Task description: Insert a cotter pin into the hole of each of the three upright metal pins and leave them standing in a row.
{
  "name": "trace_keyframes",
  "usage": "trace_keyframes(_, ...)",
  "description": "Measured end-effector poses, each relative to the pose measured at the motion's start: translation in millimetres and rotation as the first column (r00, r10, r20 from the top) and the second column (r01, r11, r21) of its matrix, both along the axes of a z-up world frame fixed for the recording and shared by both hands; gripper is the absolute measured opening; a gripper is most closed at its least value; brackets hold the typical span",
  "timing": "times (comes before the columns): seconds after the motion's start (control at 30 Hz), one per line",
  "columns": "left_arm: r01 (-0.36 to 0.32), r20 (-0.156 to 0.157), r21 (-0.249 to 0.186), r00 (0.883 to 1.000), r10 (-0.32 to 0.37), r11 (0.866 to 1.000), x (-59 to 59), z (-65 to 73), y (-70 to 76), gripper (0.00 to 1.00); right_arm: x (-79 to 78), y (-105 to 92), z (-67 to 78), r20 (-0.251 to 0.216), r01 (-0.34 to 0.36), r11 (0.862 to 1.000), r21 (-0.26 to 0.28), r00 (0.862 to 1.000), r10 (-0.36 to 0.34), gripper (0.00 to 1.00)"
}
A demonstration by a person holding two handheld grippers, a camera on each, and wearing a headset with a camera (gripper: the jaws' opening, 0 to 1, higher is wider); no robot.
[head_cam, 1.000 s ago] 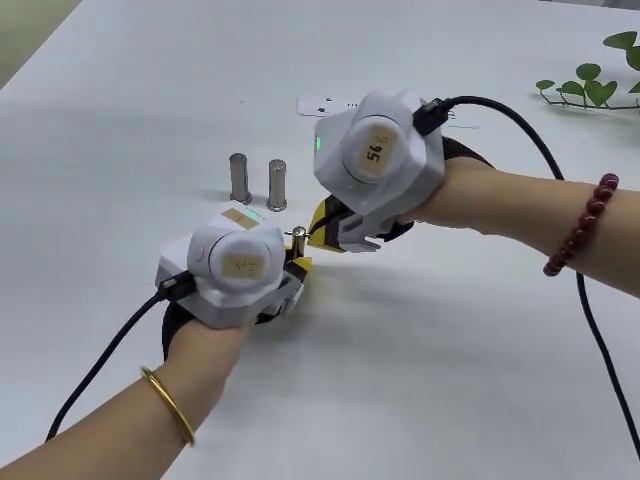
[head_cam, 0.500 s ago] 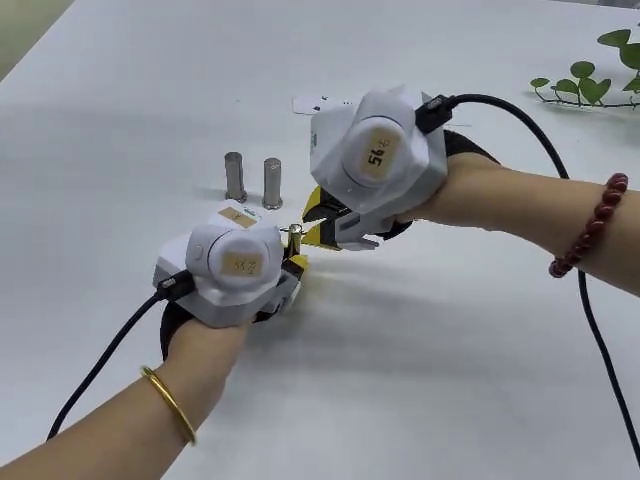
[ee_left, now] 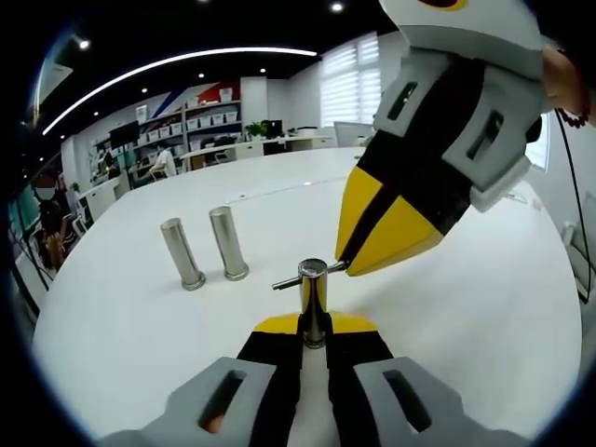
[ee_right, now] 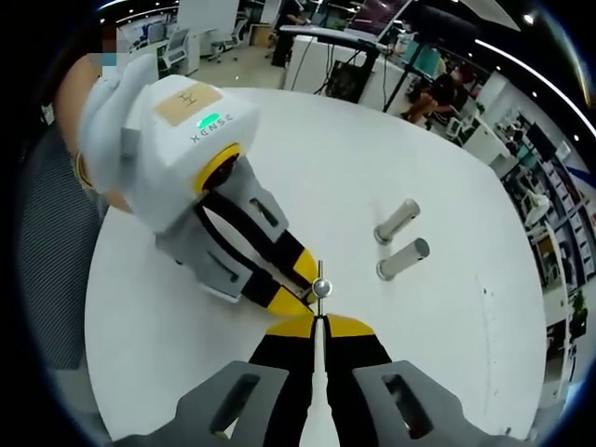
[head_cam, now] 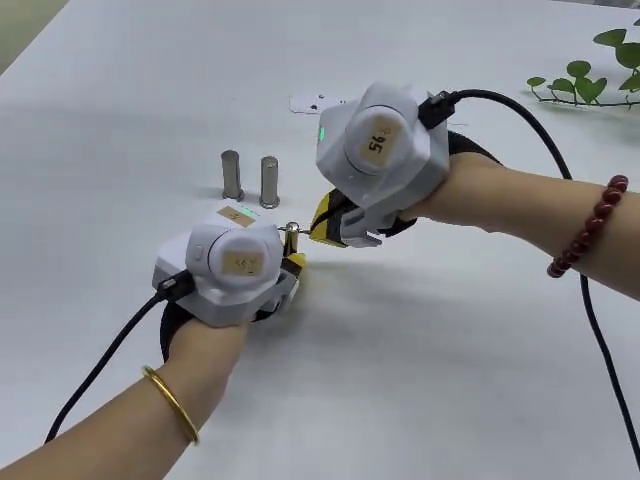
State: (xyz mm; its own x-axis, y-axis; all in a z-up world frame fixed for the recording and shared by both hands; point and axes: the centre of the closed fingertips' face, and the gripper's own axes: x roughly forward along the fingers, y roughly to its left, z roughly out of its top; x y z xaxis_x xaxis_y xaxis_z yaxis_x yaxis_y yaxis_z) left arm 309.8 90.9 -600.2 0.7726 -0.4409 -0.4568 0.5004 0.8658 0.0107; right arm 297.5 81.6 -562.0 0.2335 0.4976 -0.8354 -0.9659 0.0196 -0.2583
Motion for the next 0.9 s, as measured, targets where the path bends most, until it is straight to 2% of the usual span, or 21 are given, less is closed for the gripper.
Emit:
trace_keyframes(0.73, -0.017, 0.002, 0.001, 1.0, 0.017, 1.0, -0.3, 0.5, 0.7, 0.05, -1.2, 9.0, -1.8, 0.013, 0.003, 1.0, 0.031, 1.0, -0.003, 0.0)
trace_keyframes(0.83, -0.019, 0.001, -0.001, 1.0, 0.019, 1.0, 0.1, 0.7, 0.4, 0.05, -2.2, 10.2, 1.7, -0.003, 0.02, 0.998, 0.064, 1.0, -0.02, 0.0)
trace_keyframes(0.9, -0.021, 0.001, -0.004, 1.0, 0.021, 1.0, 0.5, 0.9, 0.1, 0.05, -1.8, 8.7, 3.4, -0.001, 0.035, 0.997, 0.075, 0.999, -0.035, 0.04)
